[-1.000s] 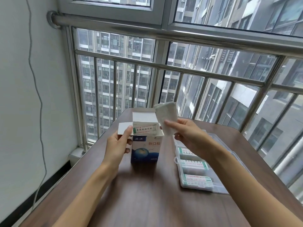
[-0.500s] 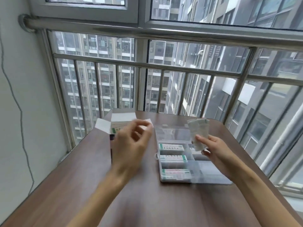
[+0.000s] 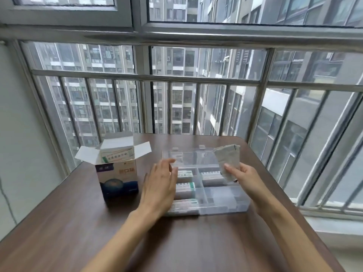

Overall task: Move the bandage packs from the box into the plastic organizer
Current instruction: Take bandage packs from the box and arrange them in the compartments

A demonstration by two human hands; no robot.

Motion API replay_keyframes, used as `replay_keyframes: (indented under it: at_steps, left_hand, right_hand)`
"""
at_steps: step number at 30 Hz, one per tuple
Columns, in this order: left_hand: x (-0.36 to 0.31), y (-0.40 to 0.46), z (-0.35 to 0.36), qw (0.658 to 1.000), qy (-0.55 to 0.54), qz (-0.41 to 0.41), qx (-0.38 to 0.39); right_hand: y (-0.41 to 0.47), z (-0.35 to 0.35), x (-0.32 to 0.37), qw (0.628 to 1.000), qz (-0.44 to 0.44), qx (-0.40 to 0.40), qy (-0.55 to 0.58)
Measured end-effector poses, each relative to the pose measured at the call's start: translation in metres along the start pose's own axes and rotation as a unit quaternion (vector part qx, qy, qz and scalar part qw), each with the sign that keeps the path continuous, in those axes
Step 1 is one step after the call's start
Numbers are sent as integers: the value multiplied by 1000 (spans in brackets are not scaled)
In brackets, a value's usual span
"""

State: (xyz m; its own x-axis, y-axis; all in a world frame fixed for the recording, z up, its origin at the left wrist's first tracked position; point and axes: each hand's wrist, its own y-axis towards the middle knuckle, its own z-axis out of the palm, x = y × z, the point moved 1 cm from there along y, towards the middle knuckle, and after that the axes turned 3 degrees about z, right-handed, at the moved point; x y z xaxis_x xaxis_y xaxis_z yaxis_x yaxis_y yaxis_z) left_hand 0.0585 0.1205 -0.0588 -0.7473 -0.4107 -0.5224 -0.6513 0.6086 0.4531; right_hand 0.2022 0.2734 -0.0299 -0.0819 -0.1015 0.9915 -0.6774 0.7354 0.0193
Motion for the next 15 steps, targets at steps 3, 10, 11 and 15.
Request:
replay_keyframes:
  at_steps: [3,10,11,15]
  left_hand:
    - [7,-2,-2,999,-14,-23,20]
    - [-26,-5,-26,996,-86,23,-23]
    - [-37,2,-27,990,-136,-9,26]
    - [-67,21,-23,921,-323,-89,198]
  right_hand:
    - [-5,4,1,1000,13,25,-13]
    - [-13,14,9,997,-4,71,-18]
    - [-15,17,10,996,-10,85,-18]
    - [-21,23,15,990,-15,138,0]
